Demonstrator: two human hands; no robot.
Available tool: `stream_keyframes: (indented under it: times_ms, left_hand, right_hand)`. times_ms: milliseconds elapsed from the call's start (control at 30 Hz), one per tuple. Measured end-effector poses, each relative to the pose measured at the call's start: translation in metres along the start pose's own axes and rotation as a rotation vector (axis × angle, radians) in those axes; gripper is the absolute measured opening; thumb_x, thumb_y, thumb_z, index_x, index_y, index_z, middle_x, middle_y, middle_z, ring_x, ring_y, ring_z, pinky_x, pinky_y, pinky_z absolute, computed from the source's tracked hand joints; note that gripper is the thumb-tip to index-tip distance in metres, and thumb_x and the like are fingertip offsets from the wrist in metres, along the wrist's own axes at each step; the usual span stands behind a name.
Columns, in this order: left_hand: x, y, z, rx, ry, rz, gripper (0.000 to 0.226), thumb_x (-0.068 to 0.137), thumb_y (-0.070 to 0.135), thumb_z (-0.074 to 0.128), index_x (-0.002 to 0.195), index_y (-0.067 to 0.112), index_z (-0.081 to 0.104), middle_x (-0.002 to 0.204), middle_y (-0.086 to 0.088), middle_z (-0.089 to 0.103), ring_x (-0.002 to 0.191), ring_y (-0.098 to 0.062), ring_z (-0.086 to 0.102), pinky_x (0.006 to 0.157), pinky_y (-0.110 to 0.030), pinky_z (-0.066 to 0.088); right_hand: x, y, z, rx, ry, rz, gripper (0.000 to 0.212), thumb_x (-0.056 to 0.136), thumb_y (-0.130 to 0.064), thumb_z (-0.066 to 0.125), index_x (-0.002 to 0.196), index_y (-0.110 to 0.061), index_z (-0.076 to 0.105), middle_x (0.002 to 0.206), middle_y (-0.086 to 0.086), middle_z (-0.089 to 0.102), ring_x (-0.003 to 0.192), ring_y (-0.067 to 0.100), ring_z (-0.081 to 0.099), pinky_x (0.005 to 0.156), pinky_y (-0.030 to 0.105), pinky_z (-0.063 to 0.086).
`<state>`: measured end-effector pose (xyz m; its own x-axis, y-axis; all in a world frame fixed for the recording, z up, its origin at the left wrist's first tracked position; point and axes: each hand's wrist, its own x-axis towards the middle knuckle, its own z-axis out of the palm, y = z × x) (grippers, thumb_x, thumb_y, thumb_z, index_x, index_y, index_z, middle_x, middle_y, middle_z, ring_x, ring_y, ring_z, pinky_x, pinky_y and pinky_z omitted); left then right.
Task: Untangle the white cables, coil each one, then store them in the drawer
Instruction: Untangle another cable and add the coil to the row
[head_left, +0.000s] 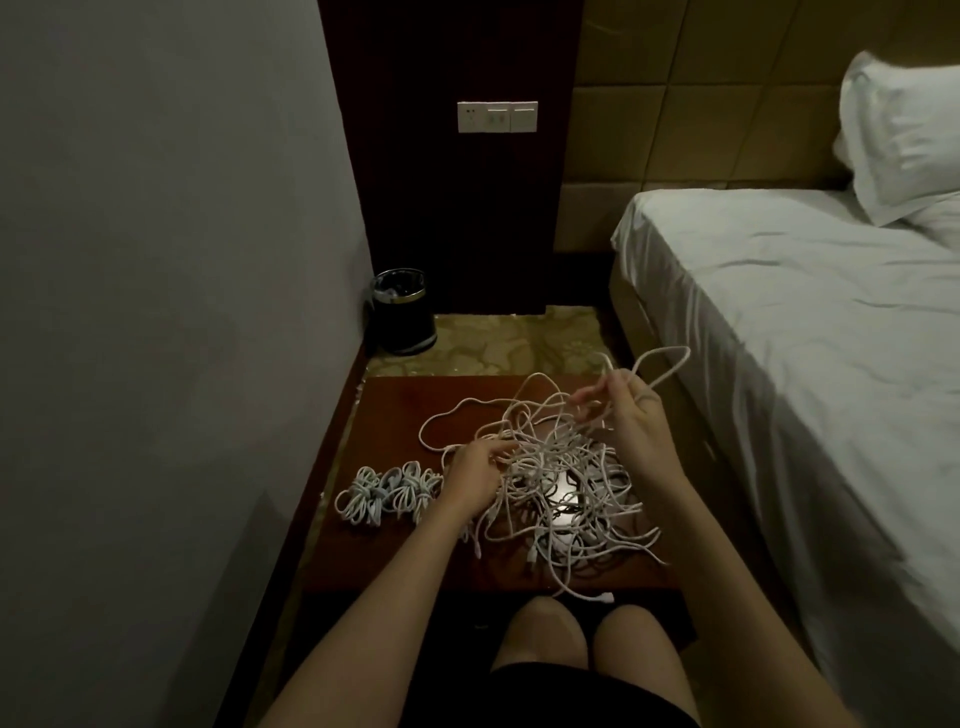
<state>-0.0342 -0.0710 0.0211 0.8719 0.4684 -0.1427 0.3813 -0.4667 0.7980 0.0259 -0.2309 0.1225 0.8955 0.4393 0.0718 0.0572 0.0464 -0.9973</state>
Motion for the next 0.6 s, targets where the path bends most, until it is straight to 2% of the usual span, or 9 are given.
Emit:
stream_keyframes:
  times_ms: [67, 100, 200, 233, 300, 367, 467, 533, 600]
  left_hand:
    - [0.0, 0.011, 0.005, -0.013, 0.001, 0.059, 0.053, 0.086, -0.011, 0.053, 0.123, 0.024, 0.066, 0.135, -0.002, 0.057, 0.108, -0.018, 0.061, 0.083, -0.032, 0.053]
    - [0.0, 0.018, 0.007, -0.034, -0.006, 0.106, 0.05, 0.084, -0.009, 0.057, 0.12, 0.024, 0.067, 0.13, -0.001, 0.06, 0.112, -0.017, 0.059, 0.086, -0.032, 0.053]
    - [-0.004, 0.035, 0.011, -0.123, -0.047, 0.266, 0.029, 0.085, -0.001, 0.058, 0.1, 0.021, 0.068, 0.102, 0.003, 0.068, 0.093, -0.009, 0.063, 0.073, -0.021, 0.05]
    - [-0.006, 0.039, 0.012, -0.137, -0.052, 0.306, 0.022, 0.089, 0.005, 0.057, 0.095, 0.024, 0.066, 0.095, 0.004, 0.067, 0.087, -0.009, 0.063, 0.071, -0.022, 0.05]
    - [-0.006, 0.038, 0.013, -0.149, -0.05, 0.291, 0.015, 0.097, 0.019, 0.053, 0.094, 0.026, 0.065, 0.086, 0.003, 0.066, 0.082, -0.014, 0.064, 0.071, -0.027, 0.05]
    - [-0.003, 0.029, 0.014, -0.152, -0.048, 0.216, 0.02, 0.101, 0.023, 0.047, 0.095, 0.021, 0.066, 0.078, 0.005, 0.064, 0.072, -0.01, 0.061, 0.065, -0.023, 0.048]
    - [-0.003, 0.018, 0.012, -0.127, -0.031, 0.183, 0.025, 0.102, 0.023, 0.047, 0.089, 0.018, 0.067, 0.079, 0.005, 0.065, 0.071, -0.006, 0.059, 0.063, -0.019, 0.044]
    - [-0.002, 0.022, 0.008, -0.091, -0.021, 0.197, 0.027, 0.101, 0.026, 0.049, 0.087, 0.015, 0.069, 0.083, 0.002, 0.067, 0.075, -0.008, 0.061, 0.063, -0.015, 0.043]
    - [-0.001, 0.027, 0.006, -0.073, -0.011, 0.214, 0.027, 0.1, 0.027, 0.051, 0.087, 0.013, 0.07, 0.079, 0.006, 0.063, 0.072, -0.003, 0.057, 0.062, -0.015, 0.041]
  right_hand:
    - [-0.002, -0.004, 0.008, 0.001, 0.009, -0.007, 0.03, 0.106, -0.022, 0.028, 0.084, -0.011, 0.047, 0.08, 0.006, 0.065, 0.065, 0.014, 0.062, 0.065, 0.031, 0.053]
    - [-0.001, -0.005, 0.012, 0.01, 0.024, -0.018, 0.03, 0.106, -0.022, 0.028, 0.085, -0.011, 0.047, 0.08, 0.006, 0.065, 0.066, 0.015, 0.062, 0.067, 0.033, 0.054]
    - [-0.001, -0.009, 0.018, 0.058, 0.059, -0.055, 0.029, 0.106, -0.023, 0.028, 0.09, -0.007, 0.046, 0.077, 0.006, 0.064, 0.062, 0.012, 0.063, 0.065, 0.028, 0.055]
    - [-0.001, -0.011, 0.02, 0.079, 0.066, -0.066, 0.028, 0.106, -0.022, 0.028, 0.091, -0.007, 0.047, 0.076, 0.006, 0.063, 0.06, 0.01, 0.062, 0.064, 0.026, 0.055]
    - [-0.001, -0.016, 0.022, 0.143, 0.081, -0.085, 0.028, 0.106, -0.02, 0.028, 0.09, -0.007, 0.046, 0.071, 0.005, 0.059, 0.054, 0.007, 0.055, 0.061, 0.024, 0.055]
    - [-0.001, -0.022, 0.02, 0.198, 0.103, -0.103, 0.029, 0.106, -0.019, 0.028, 0.083, -0.011, 0.044, 0.067, 0.002, 0.053, 0.049, 0.002, 0.047, 0.051, 0.016, 0.045]
    - [-0.005, -0.025, 0.016, 0.21, 0.134, -0.155, 0.032, 0.106, -0.019, 0.029, 0.078, -0.014, 0.043, 0.058, -0.007, 0.048, 0.045, 0.002, 0.037, 0.045, 0.015, 0.03]
    - [-0.01, -0.028, 0.015, 0.199, 0.149, -0.196, 0.032, 0.105, -0.018, 0.03, 0.077, -0.014, 0.043, 0.054, -0.01, 0.044, 0.045, 0.002, 0.034, 0.045, 0.015, 0.028]
    - [-0.015, -0.036, 0.016, 0.194, 0.159, -0.227, 0.032, 0.105, -0.018, 0.031, 0.076, -0.015, 0.044, 0.054, -0.01, 0.043, 0.046, 0.002, 0.034, 0.047, 0.016, 0.029]
